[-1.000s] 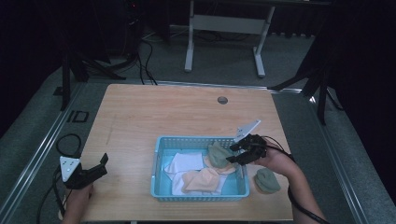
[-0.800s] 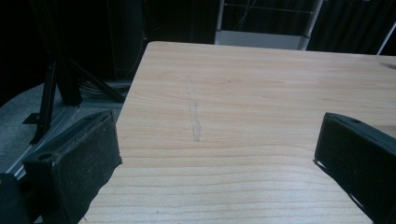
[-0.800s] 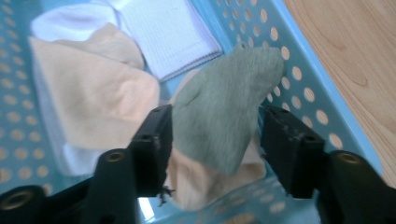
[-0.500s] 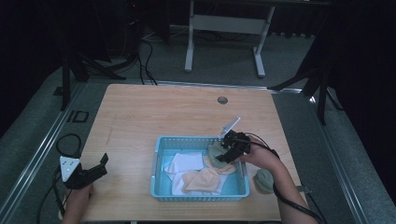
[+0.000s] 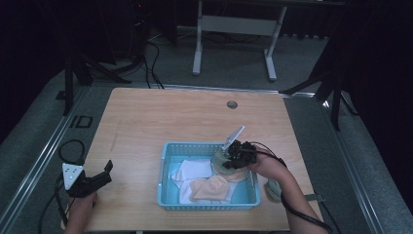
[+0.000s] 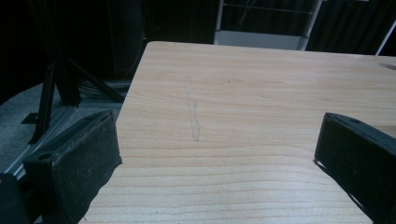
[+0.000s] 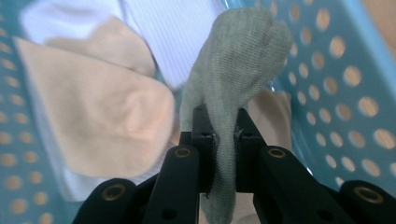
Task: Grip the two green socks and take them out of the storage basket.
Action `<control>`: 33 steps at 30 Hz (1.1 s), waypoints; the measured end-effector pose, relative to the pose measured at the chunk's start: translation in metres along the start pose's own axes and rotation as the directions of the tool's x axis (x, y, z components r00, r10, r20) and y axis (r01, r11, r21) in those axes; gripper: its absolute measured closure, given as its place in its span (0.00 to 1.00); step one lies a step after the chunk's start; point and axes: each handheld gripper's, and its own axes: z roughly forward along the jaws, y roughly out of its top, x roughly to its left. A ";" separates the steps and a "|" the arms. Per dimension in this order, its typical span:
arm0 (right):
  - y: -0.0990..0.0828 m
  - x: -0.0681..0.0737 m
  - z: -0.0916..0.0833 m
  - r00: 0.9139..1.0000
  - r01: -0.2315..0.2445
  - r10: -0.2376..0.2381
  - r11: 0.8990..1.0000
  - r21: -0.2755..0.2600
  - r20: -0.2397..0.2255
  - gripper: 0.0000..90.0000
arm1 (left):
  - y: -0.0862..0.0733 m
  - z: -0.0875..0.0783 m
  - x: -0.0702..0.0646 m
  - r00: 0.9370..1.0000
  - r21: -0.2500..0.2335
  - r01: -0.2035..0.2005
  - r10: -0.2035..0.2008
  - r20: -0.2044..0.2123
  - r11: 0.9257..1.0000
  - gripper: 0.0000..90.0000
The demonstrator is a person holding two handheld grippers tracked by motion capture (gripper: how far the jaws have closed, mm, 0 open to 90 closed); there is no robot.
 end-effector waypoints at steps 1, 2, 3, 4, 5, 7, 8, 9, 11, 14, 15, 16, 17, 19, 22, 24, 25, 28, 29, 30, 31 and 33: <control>0.001 0.001 -0.004 1.000 0.001 -0.001 1.000 -0.013 -0.006 0.92 | 0.000 0.000 0.000 1.000 0.001 -0.001 0.001 0.000 1.000 0.00; 0.003 0.002 -0.008 1.000 0.006 -0.006 1.000 -0.022 -0.003 0.92 | 0.000 0.000 0.000 1.000 0.000 -0.001 0.001 0.000 1.000 0.01; 0.004 0.002 -0.012 1.000 0.013 -0.013 0.999 -0.031 0.000 0.92 | 0.000 0.000 0.000 1.000 0.000 -0.001 0.001 0.000 1.000 0.01; 0.005 0.003 -0.016 1.000 0.014 -0.014 0.999 -0.040 0.001 0.92 | 0.000 0.000 0.000 1.000 0.000 0.000 0.000 -0.001 1.000 0.01; 0.007 0.004 -0.020 1.000 0.021 -0.020 0.999 -0.047 0.002 0.92 | 0.000 0.000 0.000 1.000 0.000 0.000 0.000 0.000 1.000 0.01; 0.008 0.005 -0.024 1.000 0.024 -0.024 0.998 -0.052 0.008 0.92 | 0.000 0.000 0.000 1.000 0.000 0.000 0.000 -0.001 1.000 0.01; 0.010 0.005 -0.032 1.000 0.029 -0.029 0.997 -0.066 0.007 0.92 | 0.000 0.000 0.000 1.000 0.000 0.000 0.000 -0.001 1.000 0.01; 0.011 0.006 -0.036 1.000 0.027 -0.027 0.997 -0.071 0.012 0.92 | 0.000 0.000 0.000 1.000 0.000 0.000 0.000 -0.001 1.000 0.01; 0.012 0.006 -0.045 0.999 0.034 -0.032 0.996 -0.083 0.025 0.92 | 0.000 0.000 0.000 1.000 0.000 0.000 0.000 0.000 1.000 0.01; 0.012 0.006 -0.059 0.999 0.034 -0.031 0.993 -0.114 0.033 0.92 | 0.000 0.000 0.000 1.000 0.000 0.000 0.000 -0.001 1.000 0.01; 0.011 0.006 -0.064 0.999 0.034 -0.031 0.991 -0.131 0.025 0.92 | 0.000 0.000 0.000 1.000 0.000 0.000 0.000 -0.001 1.000 0.01; 0.010 0.006 -0.070 0.999 0.033 -0.030 0.988 -0.148 0.023 0.92 | 0.000 0.000 0.000 1.000 0.000 0.000 0.000 -0.001 1.000 0.01; 0.010 0.006 -0.076 0.999 0.035 -0.030 0.986 -0.161 0.032 0.92 | 0.000 0.000 0.000 1.000 0.000 -0.001 0.001 -0.002 1.000 0.01; 0.008 0.007 -0.086 0.998 0.042 -0.032 0.983 -0.177 0.055 0.92 | 0.000 0.000 0.000 1.000 0.000 0.000 0.000 -0.002 1.000 0.01; 0.004 0.005 -0.099 0.997 0.037 -0.023 0.979 -0.201 0.072 0.92 | 0.000 0.000 0.000 1.000 0.000 -0.001 0.001 -0.002 1.000 0.01; 0.000 0.004 -0.107 0.996 0.030 -0.012 0.976 -0.216 0.084 0.92 | 0.000 0.000 0.000 1.000 0.000 -0.001 0.001 -0.003 1.000 0.01; -0.003 0.003 -0.110 0.996 0.023 -0.003 0.975 -0.220 0.091 0.92 | 0.000 0.000 0.000 1.000 0.001 -0.001 0.001 -0.003 1.000 0.01; -0.011 -0.001 -0.118 0.994 0.007 0.019 0.974 -0.228 0.109 0.92 | 0.000 0.000 0.000 1.000 0.001 -0.001 0.001 -0.003 1.000 0.01; -0.015 -0.002 -0.121 0.993 0.001 0.028 0.973 -0.230 0.119 0.92 | 0.000 0.000 0.000 1.000 0.001 -0.001 0.001 -0.003 1.000 0.01; -0.017 -0.003 -0.123 0.992 -0.008 0.038 0.973 -0.232 0.124 0.92 | 0.000 0.000 0.000 1.000 0.002 -0.001 0.001 -0.004 1.000 0.01; -0.021 -0.005 -0.125 0.991 -0.018 0.049 0.971 -0.237 0.126 0.92 | 0.000 0.000 0.000 1.000 0.001 -0.001 0.001 -0.003 1.000 0.00; -0.028 -0.007 -0.130 0.987 -0.030 0.066 0.971 -0.238 0.144 0.92 | 0.000 0.000 0.000 1.000 0.002 -0.003 0.003 -0.004 1.000 0.01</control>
